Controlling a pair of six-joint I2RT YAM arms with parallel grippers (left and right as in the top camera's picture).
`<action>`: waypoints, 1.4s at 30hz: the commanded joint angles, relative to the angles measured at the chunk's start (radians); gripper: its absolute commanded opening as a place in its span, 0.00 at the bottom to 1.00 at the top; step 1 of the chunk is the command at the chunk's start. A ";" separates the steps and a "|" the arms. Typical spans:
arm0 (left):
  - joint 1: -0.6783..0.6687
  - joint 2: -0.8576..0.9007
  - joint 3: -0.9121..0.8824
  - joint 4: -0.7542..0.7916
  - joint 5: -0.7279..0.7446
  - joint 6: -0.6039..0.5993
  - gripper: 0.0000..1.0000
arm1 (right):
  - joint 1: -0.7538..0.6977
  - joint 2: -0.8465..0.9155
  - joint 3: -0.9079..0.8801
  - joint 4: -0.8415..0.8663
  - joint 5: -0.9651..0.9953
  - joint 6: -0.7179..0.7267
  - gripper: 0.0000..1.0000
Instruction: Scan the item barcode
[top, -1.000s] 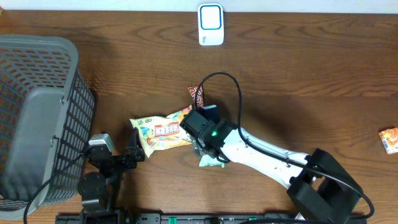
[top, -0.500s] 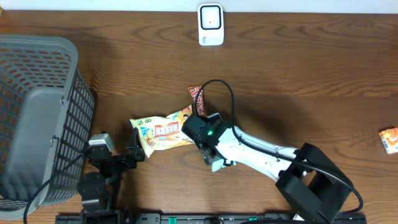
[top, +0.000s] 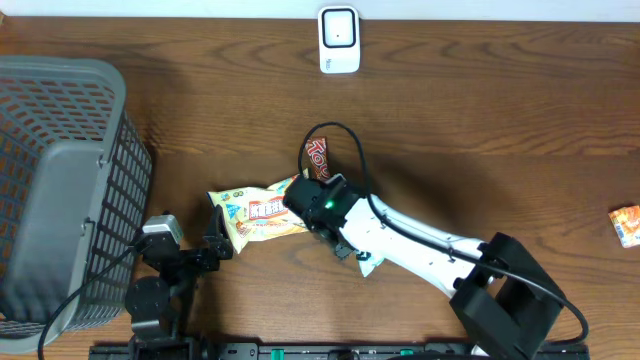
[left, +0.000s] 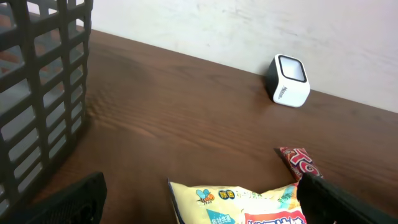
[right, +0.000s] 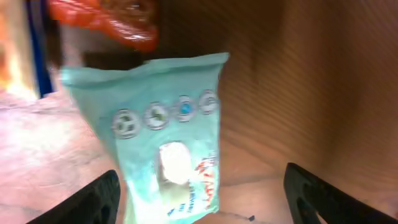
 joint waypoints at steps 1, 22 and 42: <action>-0.003 -0.003 -0.023 -0.011 0.006 -0.009 0.98 | 0.050 0.002 -0.023 0.020 0.009 0.024 0.78; -0.003 -0.003 -0.023 -0.011 0.006 -0.009 0.98 | 0.099 0.002 -0.224 0.248 0.076 0.133 0.35; -0.003 -0.003 -0.023 -0.011 0.006 -0.009 0.98 | -0.340 0.018 -0.077 0.085 -1.418 -0.745 0.01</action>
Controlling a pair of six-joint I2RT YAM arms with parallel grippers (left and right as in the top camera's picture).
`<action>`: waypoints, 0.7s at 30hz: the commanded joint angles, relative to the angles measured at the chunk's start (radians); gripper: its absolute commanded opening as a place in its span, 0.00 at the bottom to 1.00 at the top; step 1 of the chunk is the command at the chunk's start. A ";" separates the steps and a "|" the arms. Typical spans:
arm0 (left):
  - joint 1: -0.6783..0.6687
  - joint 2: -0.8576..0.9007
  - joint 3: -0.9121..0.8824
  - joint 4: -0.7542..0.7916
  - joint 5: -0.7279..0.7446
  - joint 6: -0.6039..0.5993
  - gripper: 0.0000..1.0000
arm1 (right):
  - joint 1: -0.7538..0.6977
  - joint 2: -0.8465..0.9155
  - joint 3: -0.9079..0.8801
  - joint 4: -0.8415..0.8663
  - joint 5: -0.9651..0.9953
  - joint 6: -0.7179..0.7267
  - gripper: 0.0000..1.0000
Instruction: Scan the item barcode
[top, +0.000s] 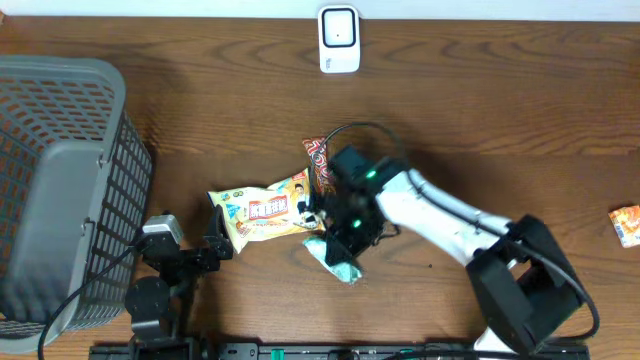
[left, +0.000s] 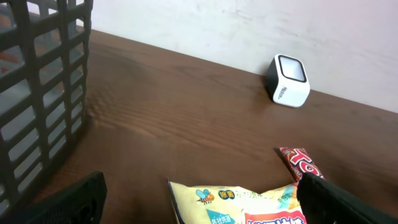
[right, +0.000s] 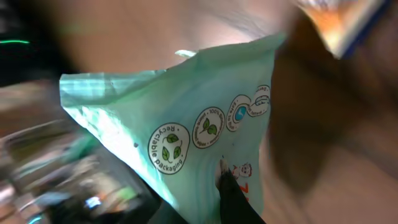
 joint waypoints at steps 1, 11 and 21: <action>-0.003 -0.003 -0.023 -0.011 0.006 -0.009 0.98 | -0.093 0.034 0.002 -0.002 -0.414 -0.261 0.01; -0.003 -0.003 -0.023 -0.011 0.006 -0.009 0.98 | -0.158 0.101 0.001 0.048 -0.713 -0.753 0.01; -0.003 -0.003 -0.023 -0.011 0.006 -0.009 0.98 | -0.156 0.111 0.007 0.106 -0.248 -0.359 0.01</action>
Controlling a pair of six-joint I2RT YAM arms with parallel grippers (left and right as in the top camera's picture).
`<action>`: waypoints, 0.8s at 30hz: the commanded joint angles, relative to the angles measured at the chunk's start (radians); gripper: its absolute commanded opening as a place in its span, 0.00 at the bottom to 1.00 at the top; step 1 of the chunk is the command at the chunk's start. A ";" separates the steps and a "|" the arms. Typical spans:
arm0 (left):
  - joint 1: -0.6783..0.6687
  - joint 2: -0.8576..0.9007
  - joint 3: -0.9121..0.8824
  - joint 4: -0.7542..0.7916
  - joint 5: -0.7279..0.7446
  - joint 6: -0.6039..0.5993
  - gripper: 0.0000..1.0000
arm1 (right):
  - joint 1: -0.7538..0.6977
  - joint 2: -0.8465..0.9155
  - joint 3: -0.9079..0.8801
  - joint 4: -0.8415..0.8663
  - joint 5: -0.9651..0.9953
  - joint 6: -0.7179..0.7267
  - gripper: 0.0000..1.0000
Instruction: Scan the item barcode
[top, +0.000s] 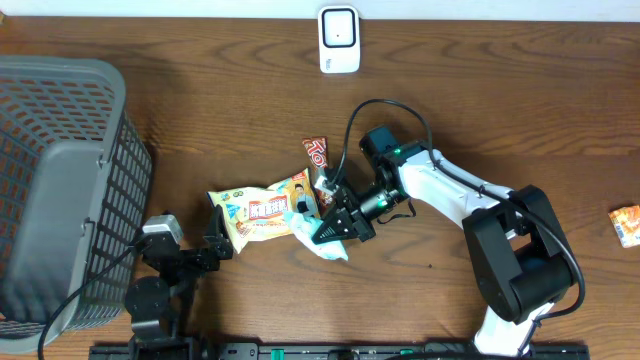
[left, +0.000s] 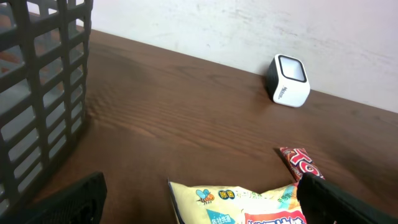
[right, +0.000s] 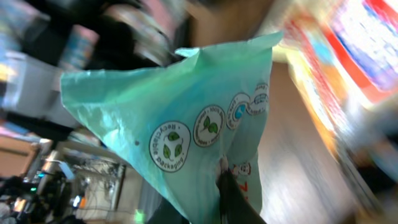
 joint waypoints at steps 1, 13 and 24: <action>-0.003 -0.003 -0.023 -0.011 0.006 -0.009 0.98 | -0.004 0.010 0.018 0.007 0.373 0.339 0.01; -0.003 -0.003 -0.023 -0.011 0.006 -0.009 0.98 | 0.036 -0.079 0.246 -0.158 1.142 0.719 0.01; -0.003 -0.003 -0.023 -0.011 0.006 -0.009 0.98 | 0.233 -0.099 0.070 -0.071 1.371 0.814 0.23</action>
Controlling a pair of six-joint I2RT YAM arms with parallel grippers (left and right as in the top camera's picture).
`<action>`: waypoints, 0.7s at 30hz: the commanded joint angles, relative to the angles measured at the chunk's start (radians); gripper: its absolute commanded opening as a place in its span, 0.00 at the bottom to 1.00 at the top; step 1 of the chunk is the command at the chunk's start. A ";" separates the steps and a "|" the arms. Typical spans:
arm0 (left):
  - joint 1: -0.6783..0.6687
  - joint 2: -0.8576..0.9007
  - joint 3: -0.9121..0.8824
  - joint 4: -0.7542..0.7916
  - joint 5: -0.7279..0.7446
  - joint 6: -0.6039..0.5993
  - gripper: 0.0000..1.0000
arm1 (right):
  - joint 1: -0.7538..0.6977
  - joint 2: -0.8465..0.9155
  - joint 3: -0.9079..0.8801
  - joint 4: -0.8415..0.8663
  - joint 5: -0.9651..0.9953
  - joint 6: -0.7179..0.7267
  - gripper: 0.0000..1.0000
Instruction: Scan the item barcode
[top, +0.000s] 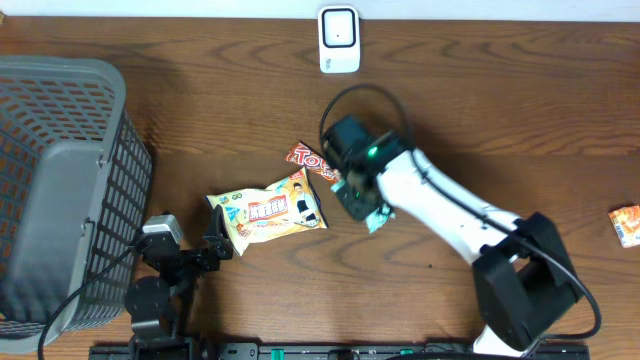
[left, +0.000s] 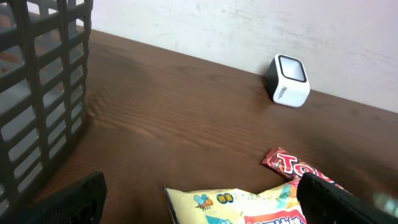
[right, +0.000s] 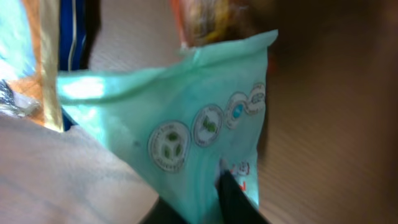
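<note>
My right gripper (top: 362, 198) is shut on a teal packet (top: 377, 216) near the middle of the table. In the right wrist view the teal packet (right: 186, 130) fills the frame, with one dark finger (right: 236, 199) across it. The white scanner (top: 339, 40) stands at the far edge, also visible as the scanner (left: 290, 81) in the left wrist view. My left gripper (top: 190, 252) rests open at the near left, with its fingers (left: 74, 202) either side of an empty gap.
A yellow snack bag (top: 268, 210) lies left of the right gripper, and a red bar (top: 310, 160) lies just beyond it. A grey mesh basket (top: 60, 190) stands at the left. An orange packet (top: 627, 225) lies at the right edge.
My right gripper has moved up and to the right with the teal packet, away from the yellow bag. The red bar has turned and now lies further left. The left arm is unchanged.
My right gripper was open over the teal packet lying beside the yellow bag. Then it was shut on the packet at the bag's lower right. Then it held it tilted beside the bag, and now holds it nearer the table's middle.
</note>
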 joint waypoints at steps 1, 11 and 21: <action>-0.003 -0.003 -0.023 -0.011 0.006 -0.009 0.98 | 0.075 -0.014 -0.098 0.035 0.086 0.051 0.34; -0.003 -0.003 -0.023 -0.011 0.006 -0.009 0.98 | 0.135 -0.101 0.073 -0.061 0.071 0.152 0.13; -0.003 -0.003 -0.023 -0.011 0.006 -0.009 0.98 | 0.128 0.023 -0.085 0.124 0.022 0.153 0.02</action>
